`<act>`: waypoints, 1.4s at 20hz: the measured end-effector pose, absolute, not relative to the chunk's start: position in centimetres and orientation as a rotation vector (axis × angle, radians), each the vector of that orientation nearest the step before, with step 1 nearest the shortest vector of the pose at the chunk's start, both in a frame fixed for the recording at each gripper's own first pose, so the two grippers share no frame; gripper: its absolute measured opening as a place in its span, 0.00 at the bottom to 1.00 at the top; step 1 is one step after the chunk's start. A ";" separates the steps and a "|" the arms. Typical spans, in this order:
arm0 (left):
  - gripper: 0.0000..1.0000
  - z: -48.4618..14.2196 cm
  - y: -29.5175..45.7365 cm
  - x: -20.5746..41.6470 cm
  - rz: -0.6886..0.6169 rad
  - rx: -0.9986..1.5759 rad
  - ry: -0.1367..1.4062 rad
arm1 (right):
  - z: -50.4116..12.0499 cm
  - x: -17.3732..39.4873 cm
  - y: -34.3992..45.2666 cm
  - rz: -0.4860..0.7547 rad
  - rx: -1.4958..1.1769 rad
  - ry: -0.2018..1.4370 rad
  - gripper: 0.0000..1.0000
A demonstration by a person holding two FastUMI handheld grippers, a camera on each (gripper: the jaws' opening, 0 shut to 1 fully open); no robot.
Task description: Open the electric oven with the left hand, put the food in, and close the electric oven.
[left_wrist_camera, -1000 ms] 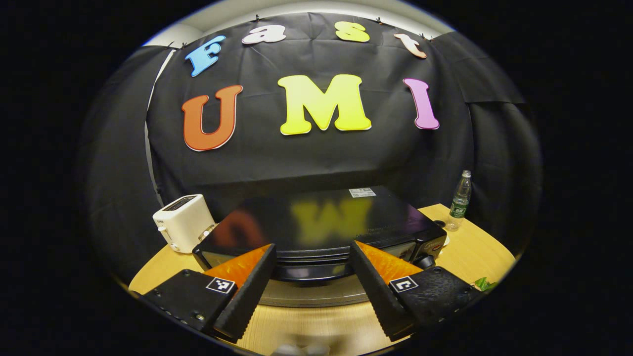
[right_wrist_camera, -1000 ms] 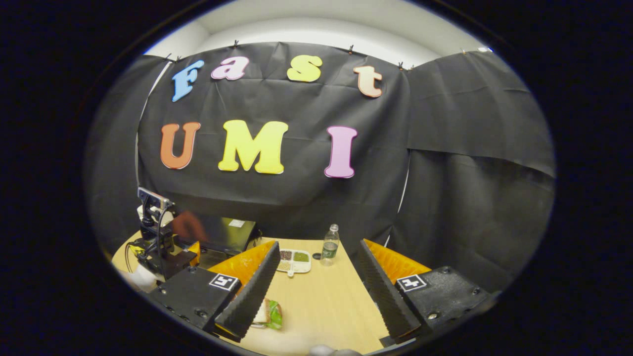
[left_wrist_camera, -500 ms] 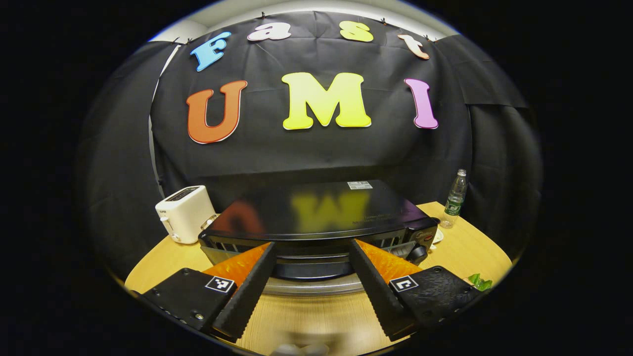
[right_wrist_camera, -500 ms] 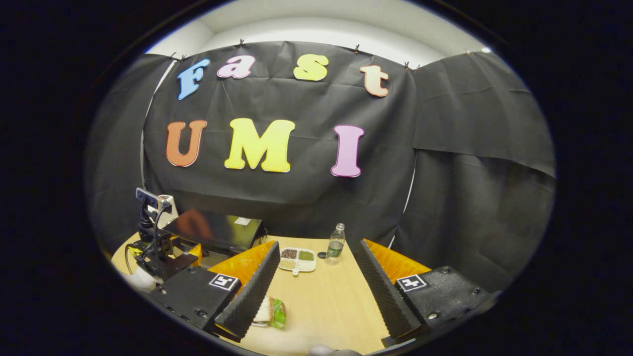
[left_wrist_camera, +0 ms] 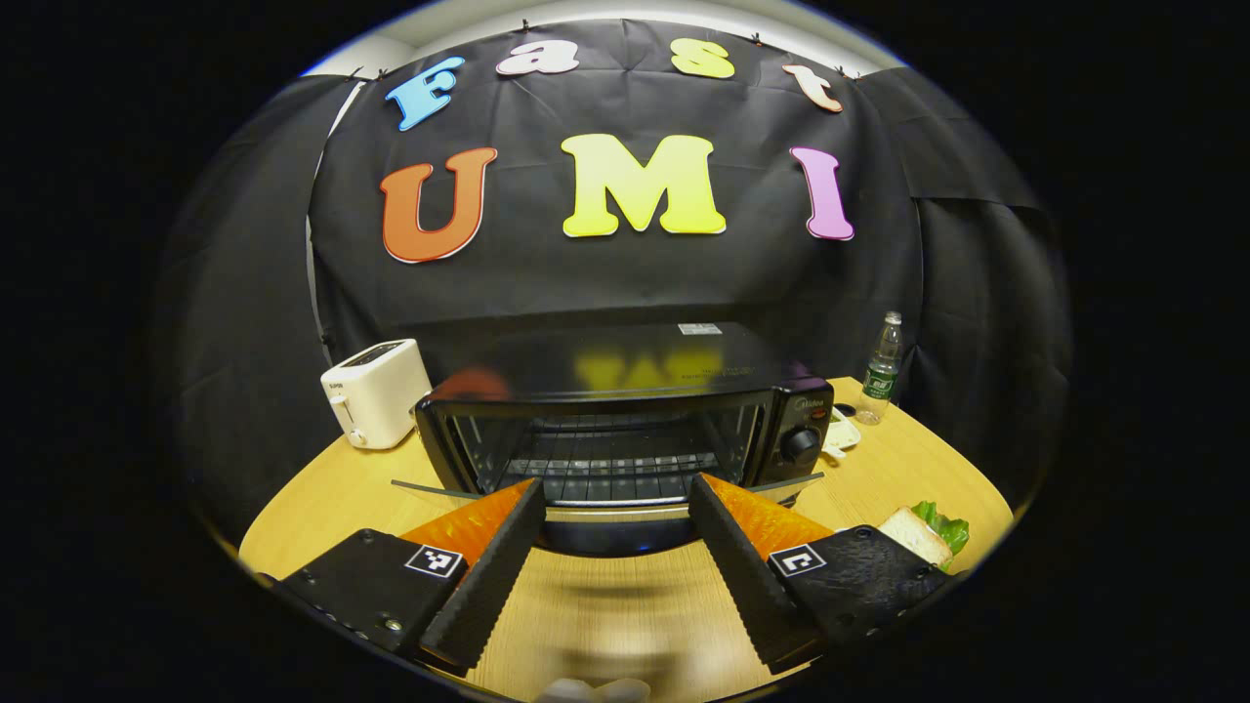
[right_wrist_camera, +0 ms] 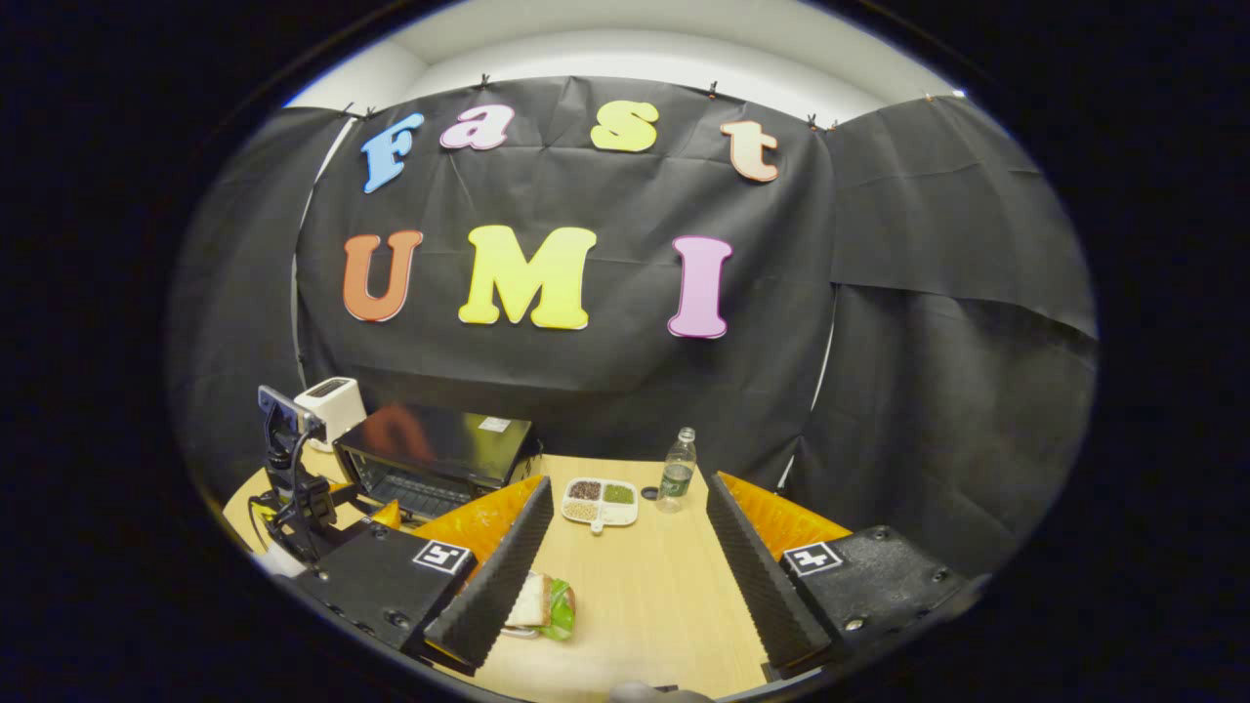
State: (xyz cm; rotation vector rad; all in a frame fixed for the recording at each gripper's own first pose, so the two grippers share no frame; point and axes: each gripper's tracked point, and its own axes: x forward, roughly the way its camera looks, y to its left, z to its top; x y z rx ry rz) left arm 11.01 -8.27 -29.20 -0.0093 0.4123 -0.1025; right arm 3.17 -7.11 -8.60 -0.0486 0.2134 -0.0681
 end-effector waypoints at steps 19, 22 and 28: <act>0.98 -35.9 -8.1 4.1 -0.123 -0.012 0.565 | -10.7 2.1 -6.9 -0.058 -0.080 0.249 1.00; 0.98 -37.7 -8.1 3.2 -0.125 -0.004 0.609 | -11.1 2.0 -6.8 -0.057 -0.082 0.260 1.00; 0.96 -41.9 -7.2 2.2 -0.114 -0.043 0.723 | -12.0 1.5 -6.8 -0.054 -0.091 0.282 1.00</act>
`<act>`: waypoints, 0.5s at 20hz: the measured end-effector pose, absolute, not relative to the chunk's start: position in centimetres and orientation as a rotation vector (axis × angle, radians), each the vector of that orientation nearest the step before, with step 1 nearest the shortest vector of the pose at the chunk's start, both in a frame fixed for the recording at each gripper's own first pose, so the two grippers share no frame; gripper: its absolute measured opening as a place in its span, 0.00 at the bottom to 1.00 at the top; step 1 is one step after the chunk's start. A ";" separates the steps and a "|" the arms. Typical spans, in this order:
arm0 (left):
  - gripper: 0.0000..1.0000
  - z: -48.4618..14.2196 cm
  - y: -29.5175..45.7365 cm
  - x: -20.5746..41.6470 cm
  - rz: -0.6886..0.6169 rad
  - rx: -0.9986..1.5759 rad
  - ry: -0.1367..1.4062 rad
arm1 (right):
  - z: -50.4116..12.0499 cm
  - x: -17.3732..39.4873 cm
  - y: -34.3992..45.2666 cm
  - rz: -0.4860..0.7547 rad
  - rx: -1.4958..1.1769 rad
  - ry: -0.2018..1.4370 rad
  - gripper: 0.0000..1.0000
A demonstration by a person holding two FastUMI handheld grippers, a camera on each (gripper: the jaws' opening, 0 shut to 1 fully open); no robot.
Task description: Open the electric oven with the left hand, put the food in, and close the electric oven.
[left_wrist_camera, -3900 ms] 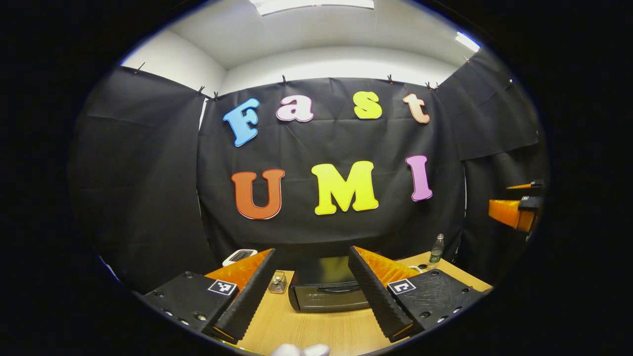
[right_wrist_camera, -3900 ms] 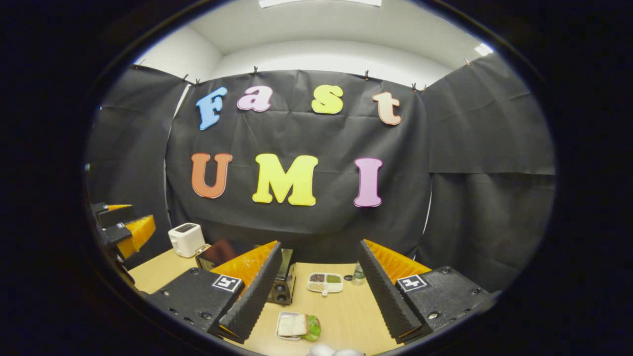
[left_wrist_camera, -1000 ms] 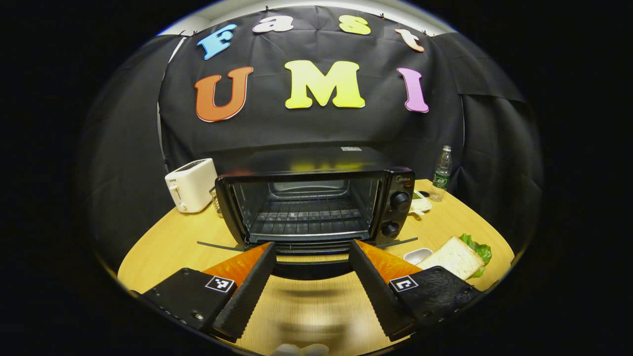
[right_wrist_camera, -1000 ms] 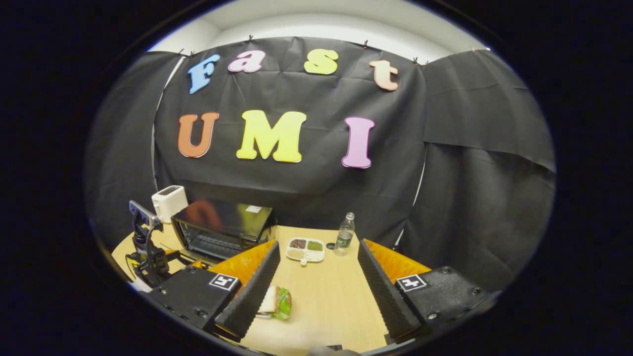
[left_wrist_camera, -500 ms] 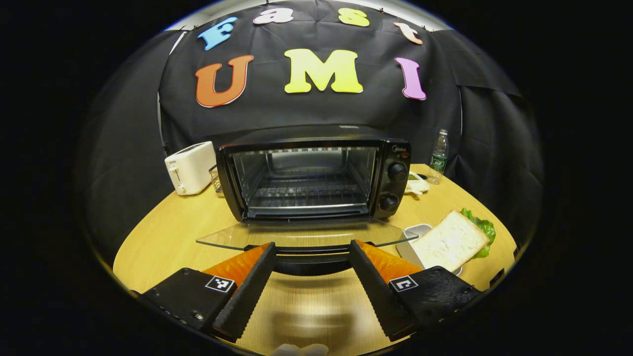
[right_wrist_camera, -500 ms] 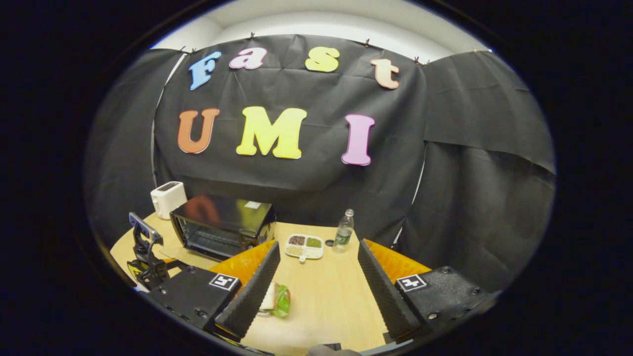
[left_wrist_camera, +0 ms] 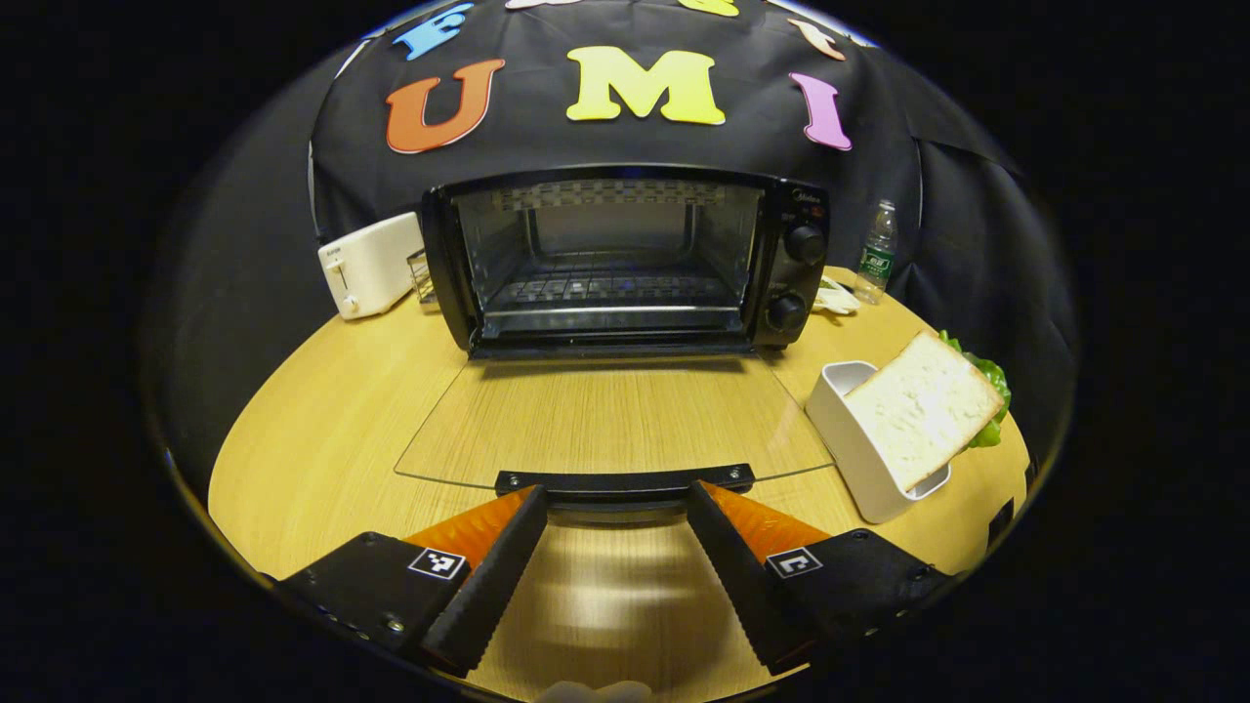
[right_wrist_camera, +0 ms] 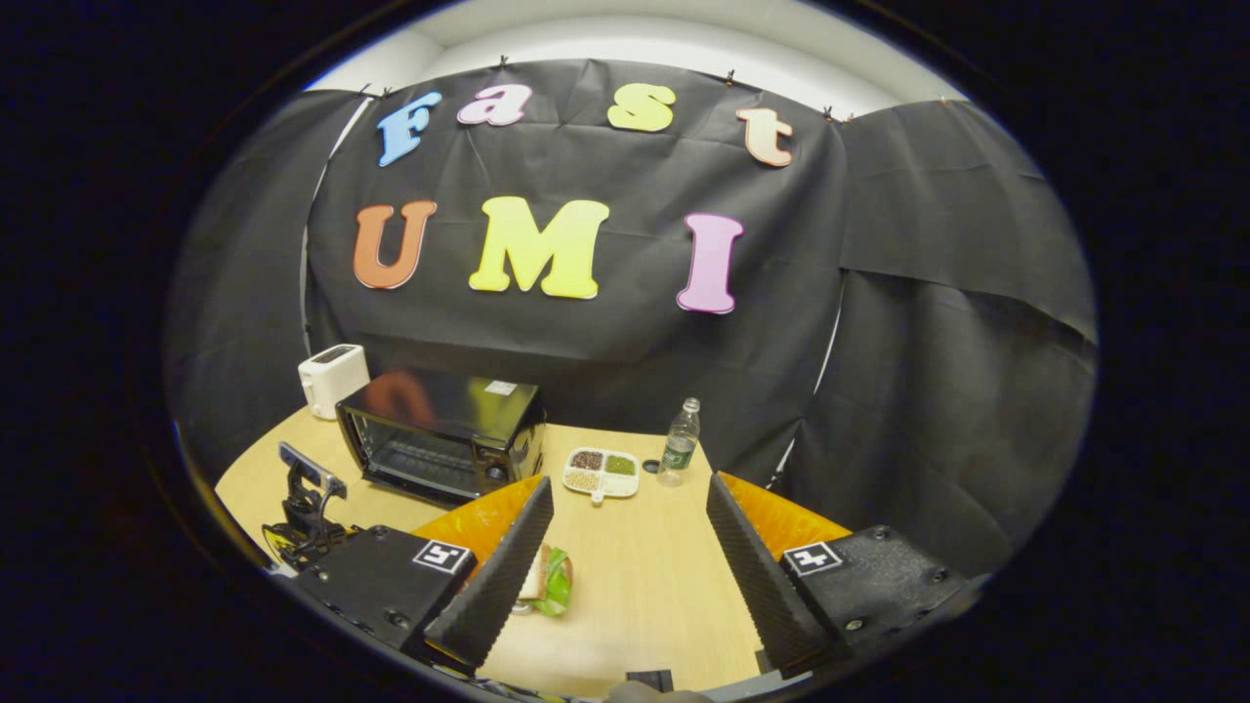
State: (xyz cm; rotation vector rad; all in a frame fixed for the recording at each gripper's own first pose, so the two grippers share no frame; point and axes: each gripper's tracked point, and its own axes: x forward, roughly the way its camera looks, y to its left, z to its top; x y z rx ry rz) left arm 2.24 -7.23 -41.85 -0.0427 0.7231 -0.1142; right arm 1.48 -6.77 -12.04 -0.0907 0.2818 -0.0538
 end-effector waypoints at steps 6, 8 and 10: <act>0.97 -41.4 -7.3 2.3 -0.124 -0.010 0.694 | -13.1 1.2 -6.7 -0.046 -0.084 0.303 1.00; 0.96 -40.6 -7.1 2.4 -0.126 0.002 0.671 | -12.8 1.4 -6.8 -0.046 -0.085 0.295 1.00; 0.97 -38.7 -6.5 2.8 -0.119 0.023 0.622 | -12.6 1.6 -6.7 -0.043 -0.089 0.288 1.00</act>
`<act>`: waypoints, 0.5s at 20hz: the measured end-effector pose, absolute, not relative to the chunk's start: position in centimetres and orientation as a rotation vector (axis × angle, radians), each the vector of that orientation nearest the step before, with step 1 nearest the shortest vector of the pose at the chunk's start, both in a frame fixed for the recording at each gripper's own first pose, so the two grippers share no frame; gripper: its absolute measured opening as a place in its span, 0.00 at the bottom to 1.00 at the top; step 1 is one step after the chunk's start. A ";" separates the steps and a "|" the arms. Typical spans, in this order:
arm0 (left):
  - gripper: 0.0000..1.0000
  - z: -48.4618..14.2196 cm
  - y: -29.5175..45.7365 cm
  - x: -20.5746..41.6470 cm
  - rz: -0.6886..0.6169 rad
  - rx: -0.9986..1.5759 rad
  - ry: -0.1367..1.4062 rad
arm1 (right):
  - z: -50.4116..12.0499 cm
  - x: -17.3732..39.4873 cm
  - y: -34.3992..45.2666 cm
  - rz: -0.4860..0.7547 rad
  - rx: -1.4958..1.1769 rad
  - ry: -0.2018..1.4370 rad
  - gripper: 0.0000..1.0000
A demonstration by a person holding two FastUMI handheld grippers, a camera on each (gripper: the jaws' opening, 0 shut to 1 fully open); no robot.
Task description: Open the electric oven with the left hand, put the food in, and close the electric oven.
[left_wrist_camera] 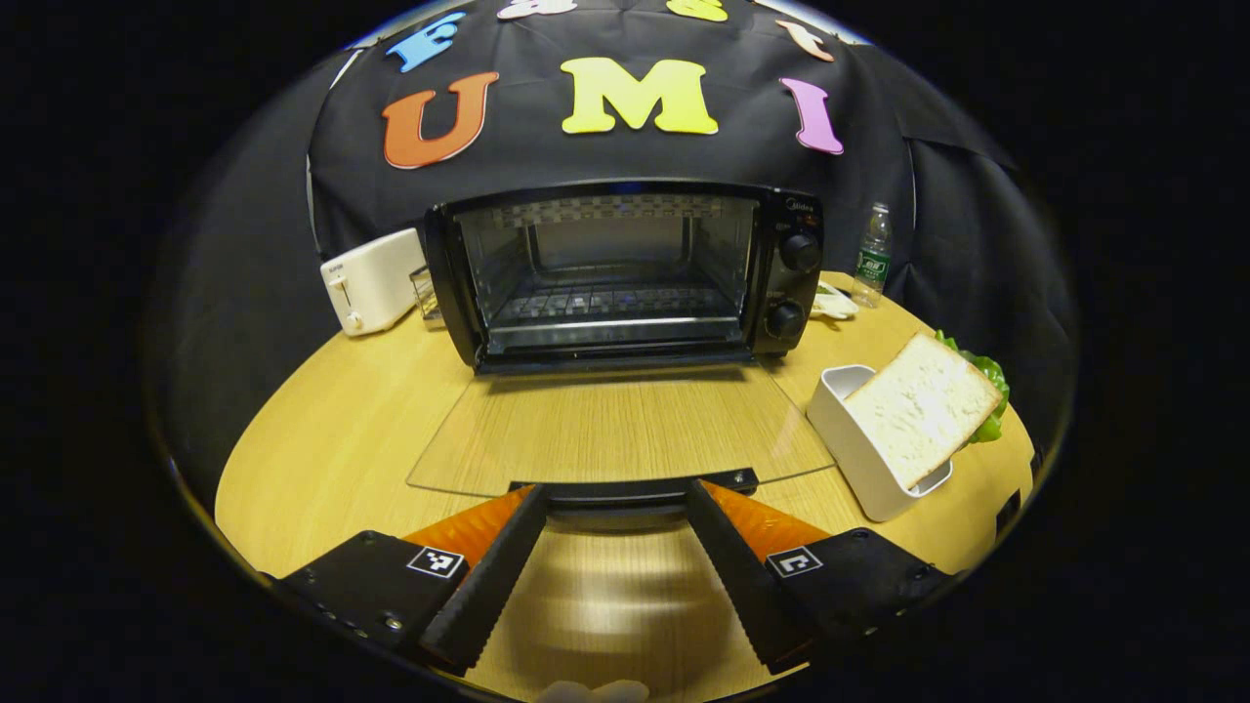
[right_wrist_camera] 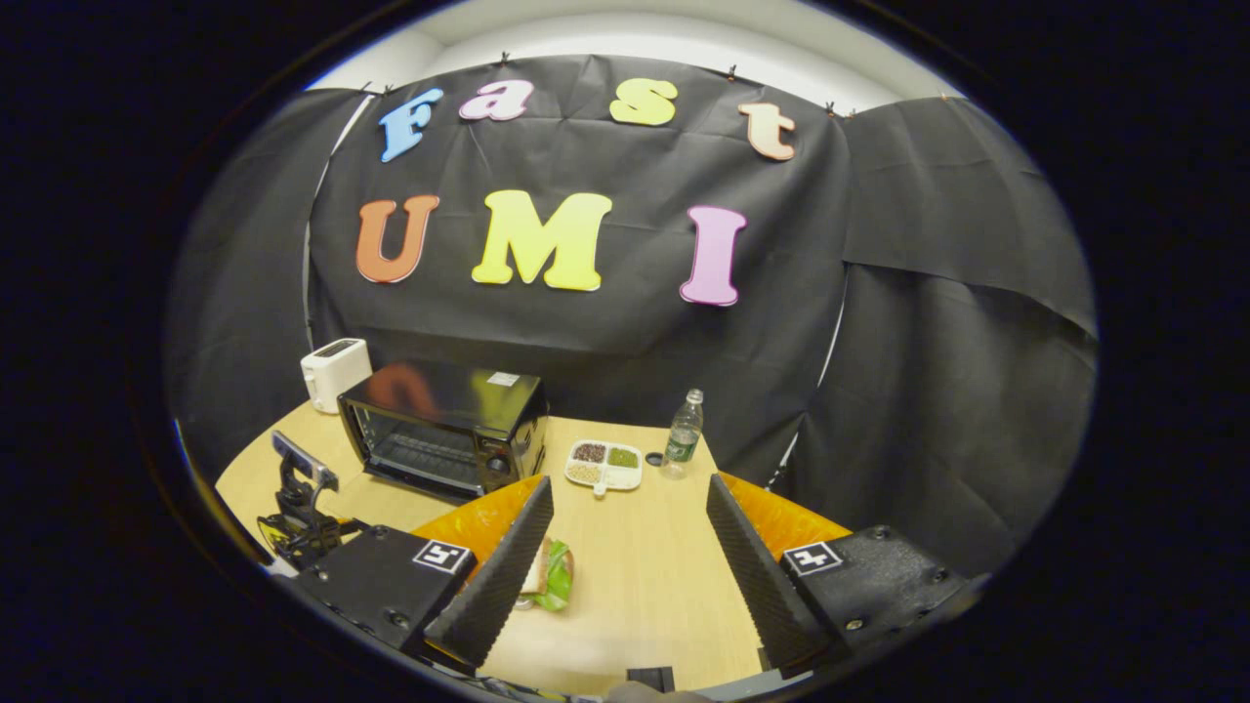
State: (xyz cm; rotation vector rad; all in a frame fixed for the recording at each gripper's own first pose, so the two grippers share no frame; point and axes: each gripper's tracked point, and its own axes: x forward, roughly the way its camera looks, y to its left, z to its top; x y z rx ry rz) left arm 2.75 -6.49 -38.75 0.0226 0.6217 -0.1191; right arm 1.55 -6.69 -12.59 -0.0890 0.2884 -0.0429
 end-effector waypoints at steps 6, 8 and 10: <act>0.96 -27.4 -4.5 3.4 -0.077 0.023 0.437 | -12.6 2.1 -6.2 -0.021 -0.071 0.268 1.00; 0.96 -23.2 -4.2 3.5 -0.069 0.001 0.371 | -13.0 2.2 -5.8 -0.016 -0.062 0.263 1.00; 0.96 -19.1 -3.6 3.4 -0.060 0.010 0.307 | -14.0 2.4 -5.3 -0.004 -0.053 0.267 1.00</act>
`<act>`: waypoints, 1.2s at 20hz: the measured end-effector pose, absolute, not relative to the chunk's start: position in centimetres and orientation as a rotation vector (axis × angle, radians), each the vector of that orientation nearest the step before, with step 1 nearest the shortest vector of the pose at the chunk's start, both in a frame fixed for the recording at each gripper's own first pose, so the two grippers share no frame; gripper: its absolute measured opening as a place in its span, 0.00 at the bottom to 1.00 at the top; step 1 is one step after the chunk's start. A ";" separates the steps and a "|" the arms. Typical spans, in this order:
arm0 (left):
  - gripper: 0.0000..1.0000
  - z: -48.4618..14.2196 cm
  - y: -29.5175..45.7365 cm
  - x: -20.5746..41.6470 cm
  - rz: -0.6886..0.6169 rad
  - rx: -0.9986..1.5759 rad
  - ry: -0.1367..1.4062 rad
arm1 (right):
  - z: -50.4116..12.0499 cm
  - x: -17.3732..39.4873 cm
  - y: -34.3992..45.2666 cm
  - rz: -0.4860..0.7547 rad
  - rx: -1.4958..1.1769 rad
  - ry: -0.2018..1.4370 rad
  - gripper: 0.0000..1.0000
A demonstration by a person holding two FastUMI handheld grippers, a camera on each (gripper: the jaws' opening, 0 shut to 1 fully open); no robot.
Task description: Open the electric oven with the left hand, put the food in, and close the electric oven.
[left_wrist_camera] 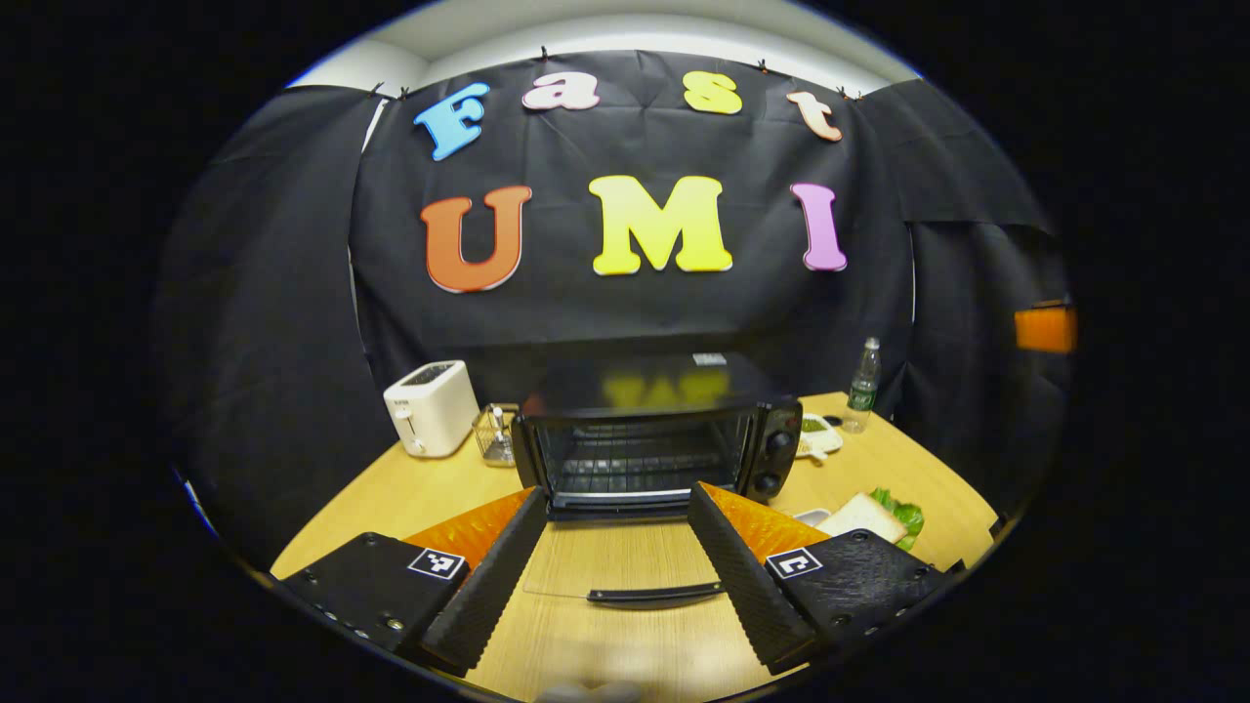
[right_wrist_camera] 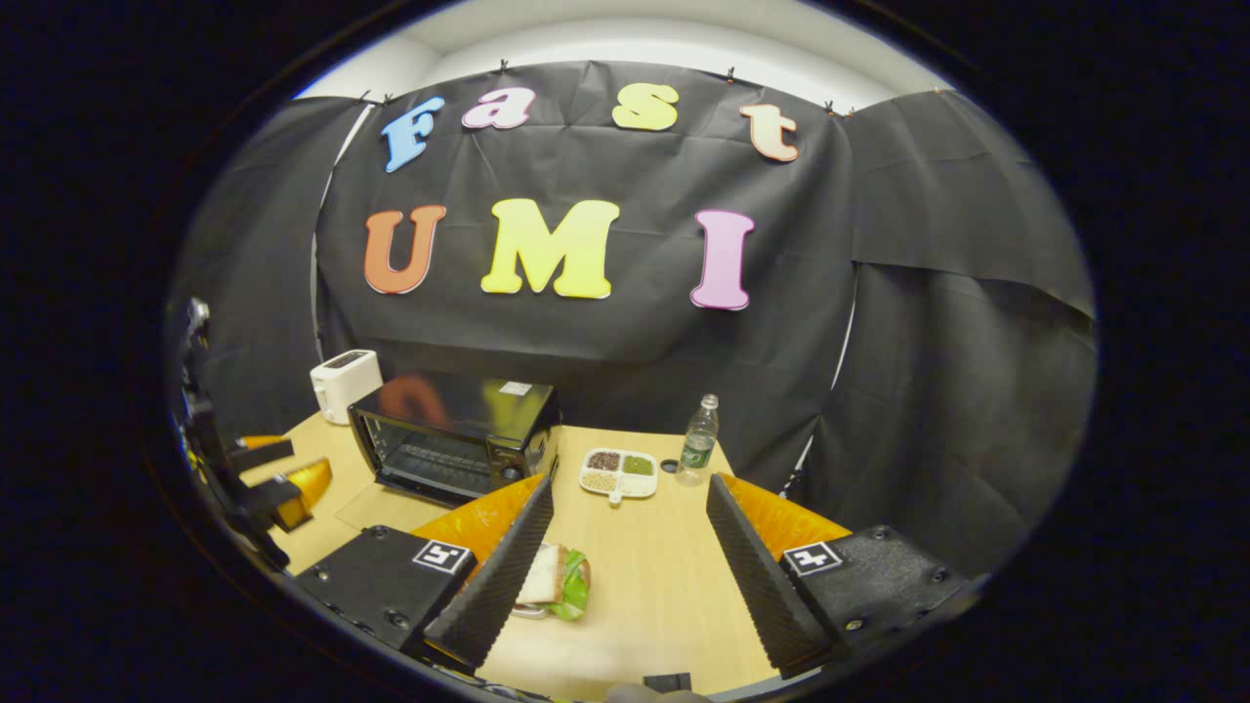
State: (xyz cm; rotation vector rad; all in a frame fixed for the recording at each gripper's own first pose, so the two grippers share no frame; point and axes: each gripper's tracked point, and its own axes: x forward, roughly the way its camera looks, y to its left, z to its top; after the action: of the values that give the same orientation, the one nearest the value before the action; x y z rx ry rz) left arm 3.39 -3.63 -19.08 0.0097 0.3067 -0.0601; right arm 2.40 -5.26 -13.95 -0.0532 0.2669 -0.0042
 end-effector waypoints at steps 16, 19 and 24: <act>0.95 -4.6 -2.4 0.0 -0.025 -0.001 0.072 | -33.4 3.9 -1.1 0.147 0.222 0.658 1.00; 0.95 -4.4 -2.0 0.2 -0.005 0.009 0.073 | -34.8 6.1 -1.0 0.154 0.246 0.696 0.94; 0.96 -4.8 -1.8 0.7 0.024 0.017 0.089 | -36.1 8.4 0.3 0.240 0.291 0.767 0.92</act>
State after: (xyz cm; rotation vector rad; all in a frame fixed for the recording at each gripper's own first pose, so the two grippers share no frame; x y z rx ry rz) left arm 0.69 -1.81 -4.83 0.0170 0.0894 0.0238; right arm 8.39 0.27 -36.12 0.2909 0.7671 0.2397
